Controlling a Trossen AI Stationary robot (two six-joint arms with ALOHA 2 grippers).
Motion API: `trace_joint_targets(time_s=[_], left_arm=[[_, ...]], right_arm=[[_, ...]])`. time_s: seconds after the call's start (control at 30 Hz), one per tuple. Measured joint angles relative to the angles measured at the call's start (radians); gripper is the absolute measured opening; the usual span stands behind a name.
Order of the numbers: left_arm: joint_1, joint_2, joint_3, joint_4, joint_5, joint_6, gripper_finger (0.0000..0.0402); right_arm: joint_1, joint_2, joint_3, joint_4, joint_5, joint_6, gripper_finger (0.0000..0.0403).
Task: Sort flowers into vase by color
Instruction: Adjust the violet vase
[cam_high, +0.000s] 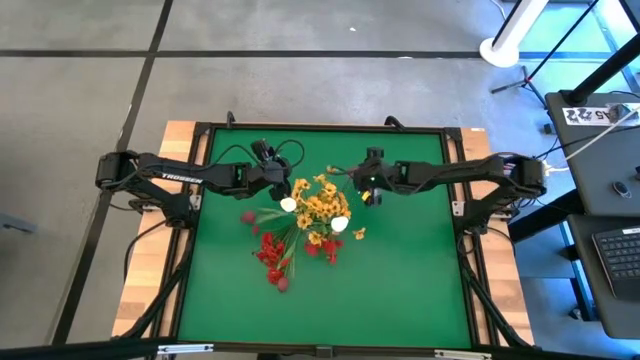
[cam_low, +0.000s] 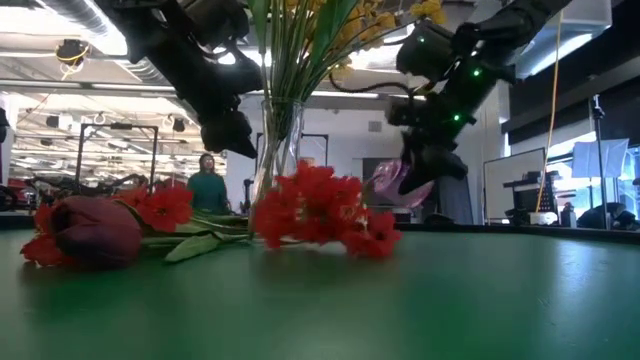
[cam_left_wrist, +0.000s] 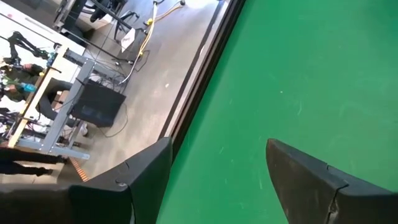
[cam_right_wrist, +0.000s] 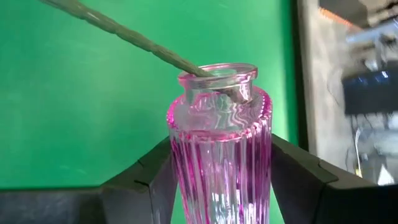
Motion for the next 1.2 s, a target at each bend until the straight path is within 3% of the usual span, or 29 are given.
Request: trace_joint_targets(time_s=[0.7,1.0,1.2], left_arm=[[0.0,0.0,0.0,-0.004,-0.001,-0.001,0.0256],[0.0,-0.003,0.0,-0.004,-0.058,0.002,0.0256],[0.0,-0.072,0.0,0.0,-0.076,0.001,0.0256]], right_arm=[[-0.2,-0.363,0.002,-0.244,-0.002,0.163,0.0204],[-0.221,-0.447,0.002,-0.288,0.003,0.237,0.0204],[-0.221,-0.471,0.002,-0.284,-0.04,0.312,0.0204]])
